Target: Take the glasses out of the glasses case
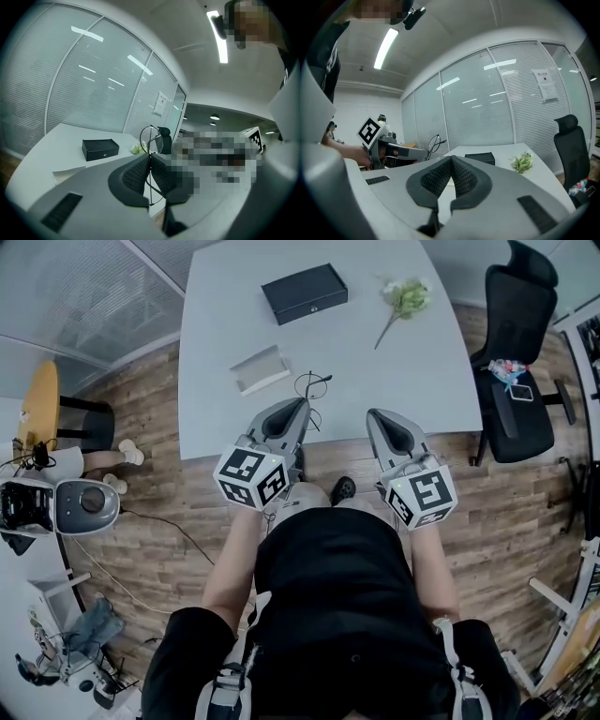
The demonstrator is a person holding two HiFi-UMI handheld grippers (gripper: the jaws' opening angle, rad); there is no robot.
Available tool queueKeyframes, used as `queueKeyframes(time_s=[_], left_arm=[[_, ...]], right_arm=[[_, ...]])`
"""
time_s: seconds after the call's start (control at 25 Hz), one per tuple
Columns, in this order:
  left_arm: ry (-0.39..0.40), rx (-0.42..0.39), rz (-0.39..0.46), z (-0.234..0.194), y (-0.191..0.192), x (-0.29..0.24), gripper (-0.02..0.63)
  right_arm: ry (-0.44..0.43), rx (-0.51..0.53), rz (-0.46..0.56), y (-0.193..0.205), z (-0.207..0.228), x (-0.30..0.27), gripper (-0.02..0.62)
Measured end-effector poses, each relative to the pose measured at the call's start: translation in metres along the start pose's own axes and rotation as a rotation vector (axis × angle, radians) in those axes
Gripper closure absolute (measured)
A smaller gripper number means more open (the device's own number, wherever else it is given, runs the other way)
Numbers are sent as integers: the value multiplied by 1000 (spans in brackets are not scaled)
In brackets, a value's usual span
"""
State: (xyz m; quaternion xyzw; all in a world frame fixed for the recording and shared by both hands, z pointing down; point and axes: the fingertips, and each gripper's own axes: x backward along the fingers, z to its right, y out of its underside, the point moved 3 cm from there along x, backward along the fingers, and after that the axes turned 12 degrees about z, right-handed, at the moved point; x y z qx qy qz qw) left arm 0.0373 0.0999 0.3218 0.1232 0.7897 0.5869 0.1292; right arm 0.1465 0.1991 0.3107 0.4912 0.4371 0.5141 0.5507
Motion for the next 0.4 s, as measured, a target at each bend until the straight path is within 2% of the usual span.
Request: queueKeyframes(time_s=[0.4], left_arm=[[15,-7,3,-1,-1,-1,575]], right_arm=[[5,9,-2,3,-3,-4,582]])
